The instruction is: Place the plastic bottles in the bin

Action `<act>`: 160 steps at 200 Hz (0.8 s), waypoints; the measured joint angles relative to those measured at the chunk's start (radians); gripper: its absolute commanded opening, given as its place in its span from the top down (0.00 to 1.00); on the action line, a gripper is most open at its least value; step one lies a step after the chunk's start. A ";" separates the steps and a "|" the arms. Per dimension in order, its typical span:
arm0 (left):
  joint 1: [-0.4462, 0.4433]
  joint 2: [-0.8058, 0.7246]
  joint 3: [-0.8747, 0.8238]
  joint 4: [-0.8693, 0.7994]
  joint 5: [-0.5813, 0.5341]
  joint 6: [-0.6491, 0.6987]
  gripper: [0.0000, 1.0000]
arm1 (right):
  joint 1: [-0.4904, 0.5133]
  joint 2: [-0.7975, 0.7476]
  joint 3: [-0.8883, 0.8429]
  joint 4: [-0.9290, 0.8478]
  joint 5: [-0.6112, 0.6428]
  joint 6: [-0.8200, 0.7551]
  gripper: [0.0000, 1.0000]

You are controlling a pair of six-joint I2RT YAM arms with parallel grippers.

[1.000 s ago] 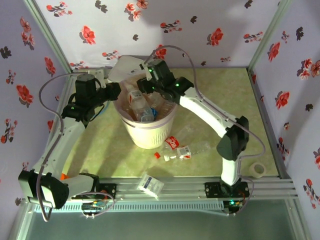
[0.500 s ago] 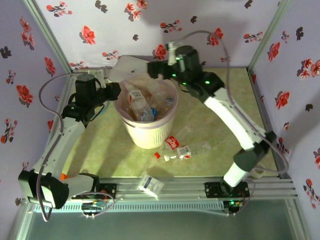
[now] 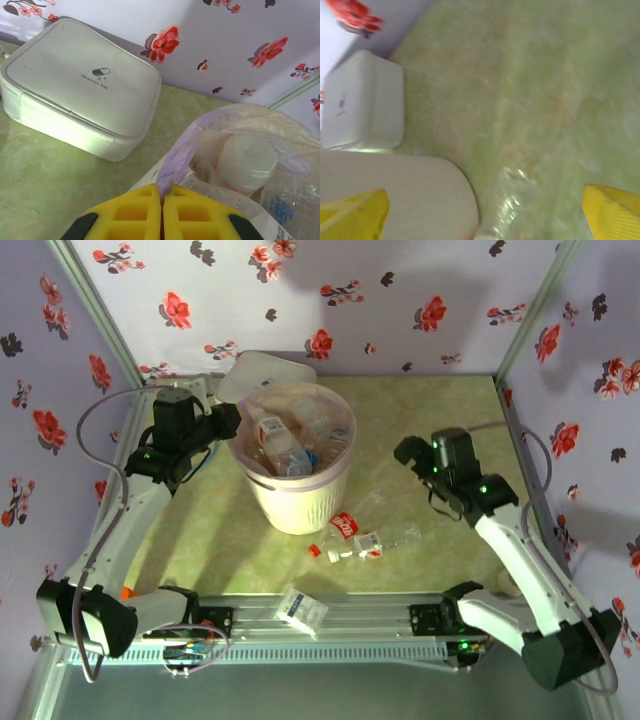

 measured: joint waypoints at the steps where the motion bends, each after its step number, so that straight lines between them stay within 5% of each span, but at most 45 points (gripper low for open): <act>1: 0.000 0.000 0.000 0.000 -0.001 -0.001 1.00 | 0.000 -0.005 -0.008 -0.003 -0.001 0.007 0.01; 91: 0.000 -0.042 -0.026 -0.003 -0.130 -0.061 1.00 | 0.108 -0.278 -0.334 -0.161 -0.032 0.333 0.05; 160: 0.000 -0.047 -0.029 -0.002 -0.148 -0.076 1.00 | 0.146 -0.216 -0.514 -0.028 -0.079 0.455 0.10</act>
